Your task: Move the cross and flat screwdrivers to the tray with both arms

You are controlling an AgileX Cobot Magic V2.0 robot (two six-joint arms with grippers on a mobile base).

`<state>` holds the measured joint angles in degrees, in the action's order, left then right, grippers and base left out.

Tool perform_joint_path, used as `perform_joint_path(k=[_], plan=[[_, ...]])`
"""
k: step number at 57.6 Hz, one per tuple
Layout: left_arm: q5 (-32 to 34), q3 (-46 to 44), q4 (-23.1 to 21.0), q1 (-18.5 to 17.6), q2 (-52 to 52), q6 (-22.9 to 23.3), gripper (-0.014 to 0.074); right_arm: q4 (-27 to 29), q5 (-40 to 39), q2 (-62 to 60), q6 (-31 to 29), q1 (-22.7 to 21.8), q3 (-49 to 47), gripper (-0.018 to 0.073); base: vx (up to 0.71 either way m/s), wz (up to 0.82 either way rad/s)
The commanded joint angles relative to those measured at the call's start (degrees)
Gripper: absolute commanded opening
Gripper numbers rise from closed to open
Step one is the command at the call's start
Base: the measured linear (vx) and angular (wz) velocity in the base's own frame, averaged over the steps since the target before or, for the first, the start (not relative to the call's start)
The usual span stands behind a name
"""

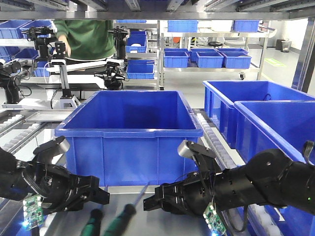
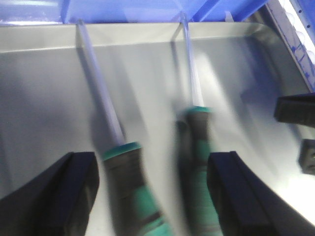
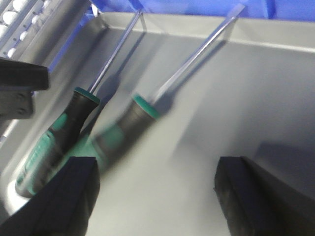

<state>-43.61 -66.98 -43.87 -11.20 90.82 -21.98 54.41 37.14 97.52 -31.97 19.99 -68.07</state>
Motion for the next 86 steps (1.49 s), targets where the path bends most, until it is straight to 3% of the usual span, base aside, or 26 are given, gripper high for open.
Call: perform_joint_path(k=[1,33,45,53,60,68,73,81,86], plan=[[0.9,-1.7,-2.5,-0.4,-2.2,0.0,0.06,1.9,-0.1,-3.0,-0.8,-0.3,-1.9,0.0553,0.0,0.0],[1.1,-1.7,-2.5,-0.4,-2.2,0.0,0.054,1.9,-0.1,-2.9,-0.8,-0.3,-1.9,0.0553,0.0,0.0],[1.7,-0.6,3.6,-0.4,-6.1,0.5,0.0513,1.9,-0.1,-2.9,-0.8,-0.3,-1.9,0.0553,0.0,0.0],[9.6,8.5,7.3,-0.4,-16.0,1.0,0.0426,1.9,-0.1,-2.9,-0.8,-0.3,-1.9,0.0553,0.0,0.0],[18.2,19.7,10.2,-0.4,-27.2,1.0,0.0295,1.9,-0.1,-2.9,-0.8,-0.3,-1.9,0.0553,0.0,0.0],[22.2,30.2,18.3,-0.2,-41.3,1.2,0.0106,1.9,-0.1,-2.9,-0.8,-0.3,-1.9,0.0553,0.0,0.0],[23.3,36.4,23.5,0.5,-49.7,4.4,-0.0012,1.9,-0.1,-2.9,-0.8,-0.3,-1.9,0.0553,0.0,0.0],[26.8,47.4,30.4,3.7,-64.0,11.5,-0.0008,1.9,-0.1,-2.9,-0.8,-0.3,-1.9,0.0553,0.0,0.0],[30.0,54.5,32.2,6.0,-72.5,13.2,-0.0008,1.9,-0.1,-2.9,-0.8,-0.3,-1.9,0.0553,0.0,0.0]])
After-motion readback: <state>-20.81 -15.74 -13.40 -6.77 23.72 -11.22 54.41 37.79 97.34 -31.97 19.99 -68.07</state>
